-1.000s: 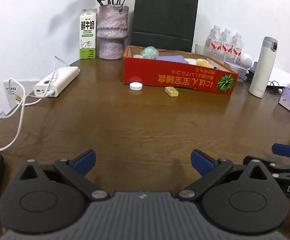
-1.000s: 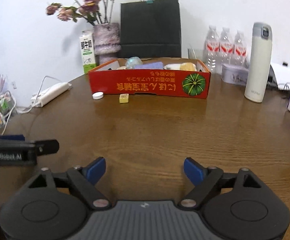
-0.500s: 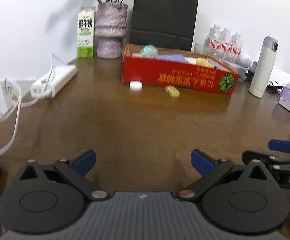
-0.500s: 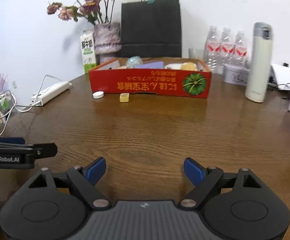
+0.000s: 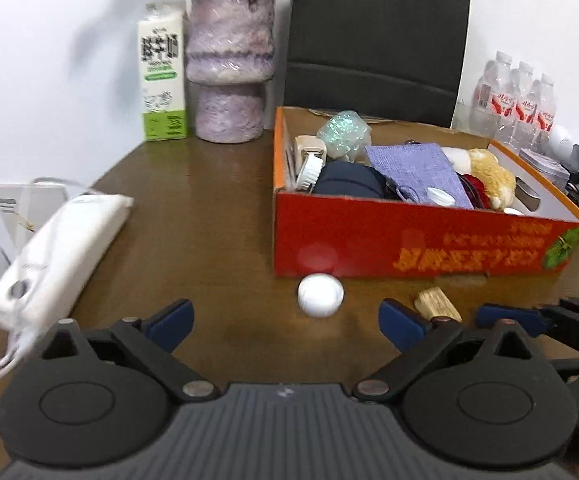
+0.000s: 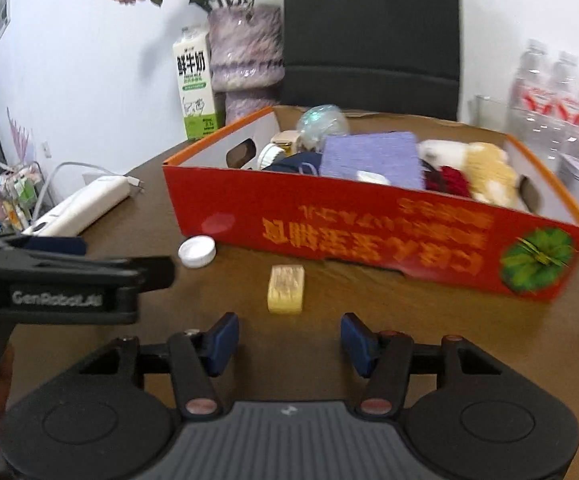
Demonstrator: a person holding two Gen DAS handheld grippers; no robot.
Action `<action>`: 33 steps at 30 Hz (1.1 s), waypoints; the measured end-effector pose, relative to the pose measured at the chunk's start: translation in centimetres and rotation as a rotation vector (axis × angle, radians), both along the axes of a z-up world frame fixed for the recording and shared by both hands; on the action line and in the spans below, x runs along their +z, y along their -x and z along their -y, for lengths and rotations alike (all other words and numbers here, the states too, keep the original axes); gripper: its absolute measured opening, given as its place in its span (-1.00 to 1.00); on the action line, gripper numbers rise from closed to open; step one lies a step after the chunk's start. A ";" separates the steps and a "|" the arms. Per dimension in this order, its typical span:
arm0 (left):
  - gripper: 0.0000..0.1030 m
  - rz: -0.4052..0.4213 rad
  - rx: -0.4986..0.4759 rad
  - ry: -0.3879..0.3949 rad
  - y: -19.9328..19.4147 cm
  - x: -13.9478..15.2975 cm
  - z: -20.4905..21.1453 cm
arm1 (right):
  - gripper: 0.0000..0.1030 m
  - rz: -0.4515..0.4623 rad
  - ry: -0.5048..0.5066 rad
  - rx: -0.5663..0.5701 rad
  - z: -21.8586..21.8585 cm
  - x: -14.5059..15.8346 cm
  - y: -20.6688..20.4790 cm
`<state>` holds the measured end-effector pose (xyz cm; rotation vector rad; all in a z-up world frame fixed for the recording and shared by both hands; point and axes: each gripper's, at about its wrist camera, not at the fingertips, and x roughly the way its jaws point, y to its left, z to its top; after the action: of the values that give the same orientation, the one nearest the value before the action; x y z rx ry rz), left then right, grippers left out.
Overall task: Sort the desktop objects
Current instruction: 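Grasp the last white cap with the left tool while the right tool grasps the yellow block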
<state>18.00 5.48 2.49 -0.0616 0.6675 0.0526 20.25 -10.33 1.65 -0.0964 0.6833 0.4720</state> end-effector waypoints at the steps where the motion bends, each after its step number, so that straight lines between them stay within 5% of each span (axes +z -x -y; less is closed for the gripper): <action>1: 0.91 -0.003 -0.002 -0.002 -0.7 -0.2 0.0 | 0.06 0.000 0.011 0.005 -0.5 0.0 -0.5; 2: 0.91 -0.007 0.009 -0.009 -1.2 -0.3 0.1 | -0.01 0.007 0.023 0.016 -0.9 -0.1 -0.8; 3: 0.87 -0.009 0.031 -0.012 -1.6 -0.5 0.1 | -0.31 0.022 0.043 0.021 -1.3 -0.1 -1.0; 5: 0.51 -0.011 0.050 0.010 -1.7 -0.9 -0.1 | -0.61 0.029 0.042 0.031 -1.3 -0.1 -1.2; 9: -0.05 -0.018 0.042 -0.036 -1.8 -1.4 0.8 | -0.62 0.039 0.036 0.023 -0.8 -0.1 -0.8; 10: -0.46 -0.017 0.032 -0.040 -1.6 -1.3 0.9 | -0.62 0.038 0.040 0.015 -0.7 -0.1 -0.6; 19: -0.44 0.015 -0.038 0.096 3.5 -0.1 2.4 | -0.63 0.076 0.014 -0.058 3.3 2.1 4.8; 28: -0.44 0.131 -0.236 0.042 17.6 1.4 9.3 | -0.62 0.087 -0.009 -0.111 9.1 2.1 14.3; 33: -0.44 0.173 -0.250 0.044 22.8 1.7 9.3 | -0.62 0.114 0.006 -0.110 10.8 1.9 19.8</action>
<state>-4.79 -3.78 4.21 -0.0248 0.4997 -0.2058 0.45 -21.12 3.52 -0.0901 0.5748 0.3565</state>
